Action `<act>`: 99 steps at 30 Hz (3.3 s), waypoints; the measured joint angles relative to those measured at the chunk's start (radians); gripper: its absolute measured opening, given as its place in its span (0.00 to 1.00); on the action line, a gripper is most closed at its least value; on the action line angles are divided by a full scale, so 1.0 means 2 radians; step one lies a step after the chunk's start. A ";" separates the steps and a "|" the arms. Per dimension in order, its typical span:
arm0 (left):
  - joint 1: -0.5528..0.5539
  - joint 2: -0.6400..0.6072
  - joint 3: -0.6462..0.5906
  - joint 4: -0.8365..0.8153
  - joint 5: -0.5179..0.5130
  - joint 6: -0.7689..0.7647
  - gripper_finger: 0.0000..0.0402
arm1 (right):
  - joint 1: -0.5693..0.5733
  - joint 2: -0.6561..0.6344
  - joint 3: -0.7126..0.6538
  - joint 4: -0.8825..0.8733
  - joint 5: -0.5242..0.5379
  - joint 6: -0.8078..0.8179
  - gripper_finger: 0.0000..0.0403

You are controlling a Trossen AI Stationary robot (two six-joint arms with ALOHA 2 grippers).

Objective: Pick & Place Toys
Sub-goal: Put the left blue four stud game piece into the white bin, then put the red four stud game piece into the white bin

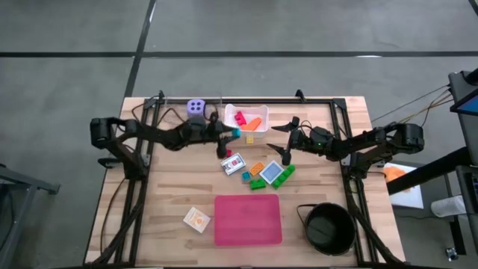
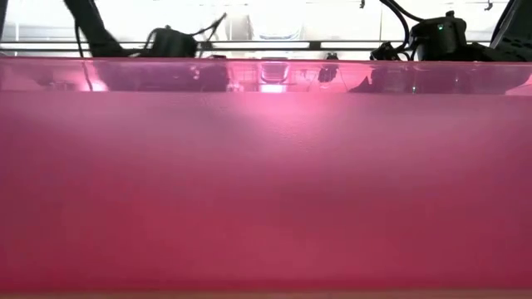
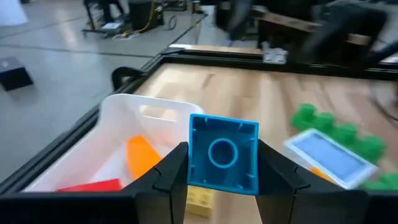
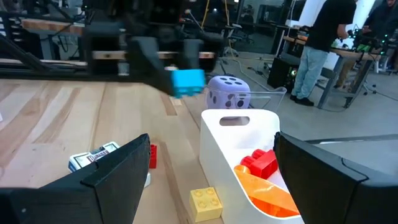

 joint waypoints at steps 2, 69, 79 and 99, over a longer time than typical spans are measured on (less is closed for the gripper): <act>0.013 0.011 0.028 -0.034 0.000 0.000 0.33 | 0.000 0.000 0.000 0.000 0.000 0.000 0.84; -0.040 -0.055 0.013 -0.293 -0.034 0.083 0.88 | -0.001 0.000 0.000 0.000 0.000 -0.001 0.84; -0.040 -0.050 0.012 -0.322 -0.066 0.101 0.88 | -0.001 0.000 0.000 0.000 0.000 -0.001 0.84; -0.040 0.054 0.063 -0.328 -0.061 0.143 0.88 | -0.001 0.000 0.001 -0.002 0.000 0.000 0.84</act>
